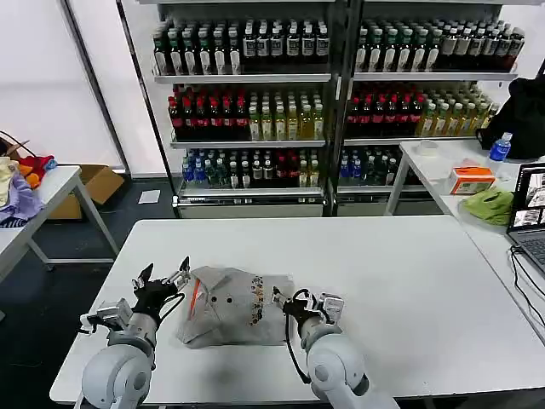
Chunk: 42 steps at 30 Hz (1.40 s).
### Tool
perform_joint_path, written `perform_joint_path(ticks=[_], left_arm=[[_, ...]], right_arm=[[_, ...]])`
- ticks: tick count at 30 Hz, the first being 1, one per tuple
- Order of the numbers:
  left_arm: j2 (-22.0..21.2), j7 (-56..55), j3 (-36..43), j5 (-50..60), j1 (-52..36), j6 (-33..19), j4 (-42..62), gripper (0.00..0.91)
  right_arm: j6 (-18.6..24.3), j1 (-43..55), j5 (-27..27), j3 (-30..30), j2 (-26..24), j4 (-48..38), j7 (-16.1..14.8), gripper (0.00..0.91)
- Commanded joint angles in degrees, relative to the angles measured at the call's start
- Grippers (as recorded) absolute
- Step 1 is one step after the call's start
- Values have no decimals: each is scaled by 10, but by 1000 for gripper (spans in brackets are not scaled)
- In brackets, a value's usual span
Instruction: Fold and organize the clothes.
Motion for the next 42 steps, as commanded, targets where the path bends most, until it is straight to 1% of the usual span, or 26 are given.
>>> perform_joint_path(ticks=[1,2,3,5,6,7,8,9,10,11,12,13,14,15,18,24,30,36,37,42], left_arm=[[-5,-3,-8,1,6,2,1,907],[-5,-3,-9,1,5,2,2,907],[-4,-4,-9,0,5,3,3,907],[-4,-5,-10,-1,3,3,4,907],[-5,-5,-11,-2,3,3,4,907],[-5,-6,-11,-2,3,3,4,907],[-7,-6,-11,-3,3,3,4,907],[-8,-6,-11,-3,4,3,4,907],[-8,-6,-11,-3,4,3,4,907],[-9,-5,-11,-3,4,3,4,907],[-9,-6,-11,-3,4,3,5,907],[-9,-6,-11,-2,4,3,6,907],[-9,-6,-11,-3,3,3,5,907],[-9,-6,-12,-3,2,3,3,907],[-10,-6,-15,-3,5,3,-3,907],[-15,-6,-23,-2,22,1,-13,907],[-23,-6,-16,2,21,0,-10,907],[-27,-6,-10,4,17,0,-8,907],[-27,-6,-10,4,17,0,-8,907],[-28,-6,-9,4,17,0,-9,907]], right_arm=[[-1,34,12,-27,10,-49,5,796],[-1,31,11,-28,11,-50,3,786],[-1,29,11,-29,12,-51,2,746],[-1,26,10,-29,14,-52,3,715],[-1,24,10,-29,15,-52,3,655],[-1,22,10,-29,15,-52,3,625],[-1,20,9,-29,15,-51,3,504],[-1,16,7,-30,15,-51,3,363],[-1,15,5,-30,16,-51,3,322],[-1,12,4,-29,16,-50,3,312],[-1,11,4,-29,16,-49,2,262],[-1,10,4,-29,15,-48,2,232],[-1,10,4,-30,14,-46,2,40],[-1,10,3,-31,14,-45,3,0],[-1,9,-9,-33,11,-44,-4,0],[0,-6,-26,-28,7,-34,-3,0],[0,-6,-30,-9,-17,-32,-4,0],[-1,-12,-26,21,-57,-10,-7,0],[-1,-15,-22,35,-73,-5,-11,0],[-1,-12,-25,71,-114,-6,-33,0]])
